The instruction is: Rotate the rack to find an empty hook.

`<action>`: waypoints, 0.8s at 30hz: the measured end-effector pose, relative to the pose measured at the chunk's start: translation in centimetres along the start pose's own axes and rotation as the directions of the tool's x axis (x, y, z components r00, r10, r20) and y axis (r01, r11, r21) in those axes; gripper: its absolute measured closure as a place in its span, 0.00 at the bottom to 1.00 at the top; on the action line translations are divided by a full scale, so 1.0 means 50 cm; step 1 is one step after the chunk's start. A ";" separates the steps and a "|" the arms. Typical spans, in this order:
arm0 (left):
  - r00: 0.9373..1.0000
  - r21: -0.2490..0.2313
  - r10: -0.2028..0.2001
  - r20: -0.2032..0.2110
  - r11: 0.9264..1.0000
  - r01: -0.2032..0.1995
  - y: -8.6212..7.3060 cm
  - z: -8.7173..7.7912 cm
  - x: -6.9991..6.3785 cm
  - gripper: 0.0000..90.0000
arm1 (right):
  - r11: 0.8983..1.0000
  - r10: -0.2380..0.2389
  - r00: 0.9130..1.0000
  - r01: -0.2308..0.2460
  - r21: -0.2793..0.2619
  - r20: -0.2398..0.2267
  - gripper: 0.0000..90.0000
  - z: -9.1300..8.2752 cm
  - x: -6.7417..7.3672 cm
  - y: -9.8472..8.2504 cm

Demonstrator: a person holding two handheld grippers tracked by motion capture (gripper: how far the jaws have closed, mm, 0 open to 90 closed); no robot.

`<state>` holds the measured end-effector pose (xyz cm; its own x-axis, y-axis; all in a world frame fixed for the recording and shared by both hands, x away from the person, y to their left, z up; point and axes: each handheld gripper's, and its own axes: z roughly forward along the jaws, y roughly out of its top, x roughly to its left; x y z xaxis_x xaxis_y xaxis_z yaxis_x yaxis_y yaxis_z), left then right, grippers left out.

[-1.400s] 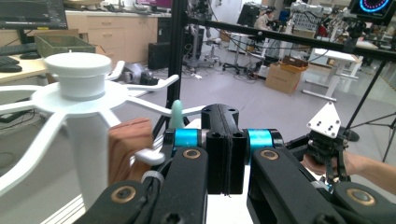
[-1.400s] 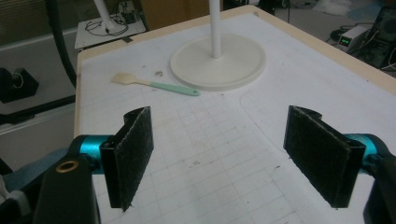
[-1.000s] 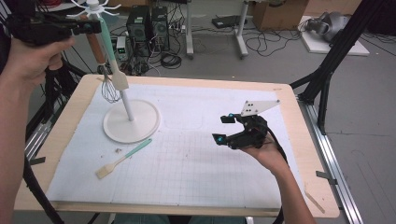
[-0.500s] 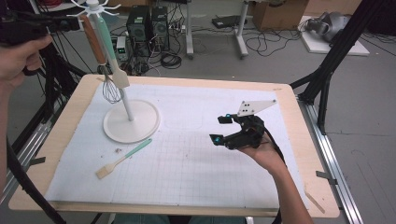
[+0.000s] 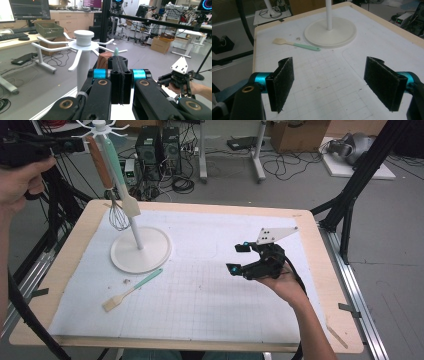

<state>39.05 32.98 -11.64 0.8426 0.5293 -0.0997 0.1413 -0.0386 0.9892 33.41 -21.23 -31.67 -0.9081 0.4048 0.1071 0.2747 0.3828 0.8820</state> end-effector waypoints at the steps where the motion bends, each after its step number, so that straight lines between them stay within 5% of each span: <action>1: 1.000 0.002 -0.002 -0.001 1.000 0.002 -0.001 0.000 0.002 0.99 | 1.000 0.000 1.000 0.000 0.001 0.000 0.26 0.000 0.000 0.000; 24: 0.999 0.017 0.003 0.037 1.000 -0.004 -0.005 0.046 -0.007 0.99 | 1.000 -0.002 1.000 0.002 -0.003 -0.004 0.26 -0.003 -0.002 -0.002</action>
<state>39.90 30.82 -12.11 0.8617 0.4973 -0.1005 0.1471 -0.0553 0.9876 33.41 -21.43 -31.71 -0.9099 0.4008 0.1074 0.2723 0.3814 0.8834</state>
